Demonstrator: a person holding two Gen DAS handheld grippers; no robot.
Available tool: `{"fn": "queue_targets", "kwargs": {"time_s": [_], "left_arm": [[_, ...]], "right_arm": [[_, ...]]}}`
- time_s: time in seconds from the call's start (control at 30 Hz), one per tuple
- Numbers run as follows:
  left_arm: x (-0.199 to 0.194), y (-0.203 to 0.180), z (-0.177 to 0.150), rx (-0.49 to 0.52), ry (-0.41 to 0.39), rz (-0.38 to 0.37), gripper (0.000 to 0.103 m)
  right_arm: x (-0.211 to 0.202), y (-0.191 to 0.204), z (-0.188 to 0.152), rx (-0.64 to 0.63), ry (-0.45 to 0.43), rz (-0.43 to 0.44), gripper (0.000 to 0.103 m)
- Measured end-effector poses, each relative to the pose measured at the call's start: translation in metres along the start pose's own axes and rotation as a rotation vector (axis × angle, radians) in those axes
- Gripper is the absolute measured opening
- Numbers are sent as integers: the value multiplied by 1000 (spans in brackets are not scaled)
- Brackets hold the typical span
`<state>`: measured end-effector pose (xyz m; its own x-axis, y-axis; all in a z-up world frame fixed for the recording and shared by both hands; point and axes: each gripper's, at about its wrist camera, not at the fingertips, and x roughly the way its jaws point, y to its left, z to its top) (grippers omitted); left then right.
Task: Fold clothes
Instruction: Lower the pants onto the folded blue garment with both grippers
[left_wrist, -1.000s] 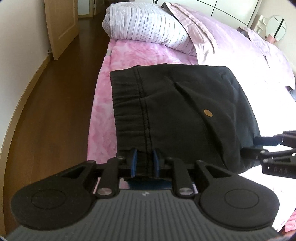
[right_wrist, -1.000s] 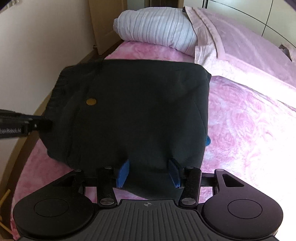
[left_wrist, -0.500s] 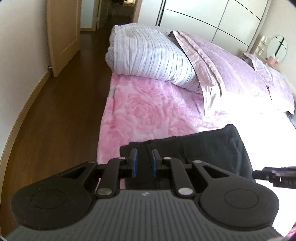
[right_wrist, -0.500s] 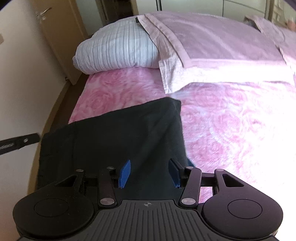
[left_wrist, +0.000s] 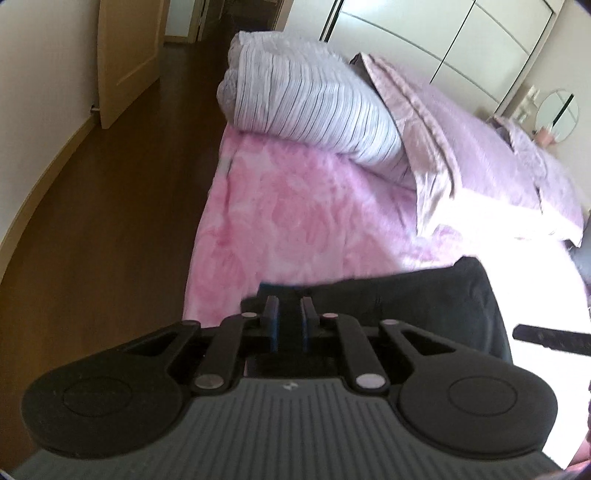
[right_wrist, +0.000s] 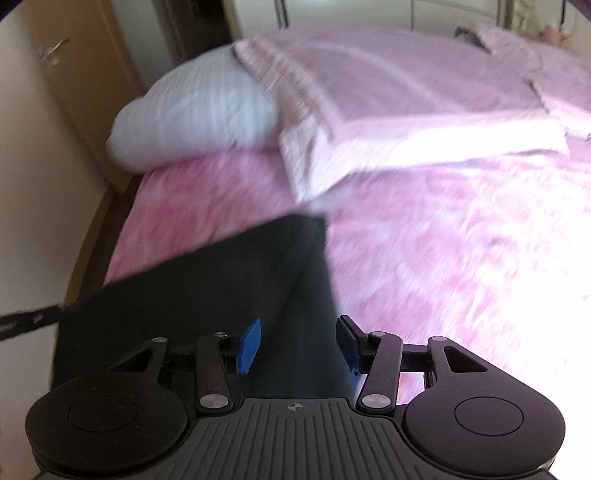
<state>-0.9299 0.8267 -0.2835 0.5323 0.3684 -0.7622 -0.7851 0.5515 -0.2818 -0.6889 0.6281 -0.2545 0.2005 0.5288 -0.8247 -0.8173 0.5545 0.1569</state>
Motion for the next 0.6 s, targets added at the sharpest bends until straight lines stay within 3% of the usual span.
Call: {"fn": "queue_targets", "kwargs": {"time_s": [0.07, 0.13, 0.27, 0.4, 0.5, 0.6], "left_arm": [[13, 1, 2, 14, 18, 13, 8], [30, 5, 0, 13, 29, 18, 9], [32, 15, 2, -36, 26, 20, 11], [-2, 14, -3, -18, 11, 45, 9], [-36, 4, -20, 11, 59, 46, 8], [-66, -14, -48, 55, 102, 0, 8]], "right_arm": [[12, -9, 12, 19, -17, -4, 50], [41, -15, 21, 31, 63, 21, 50], [53, -26, 17, 107, 104, 68, 50], [18, -20, 9, 47, 47, 93, 50], [-14, -11, -12, -56, 39, 143, 50], [-38, 0, -38, -149, 70, 172, 50]]}}
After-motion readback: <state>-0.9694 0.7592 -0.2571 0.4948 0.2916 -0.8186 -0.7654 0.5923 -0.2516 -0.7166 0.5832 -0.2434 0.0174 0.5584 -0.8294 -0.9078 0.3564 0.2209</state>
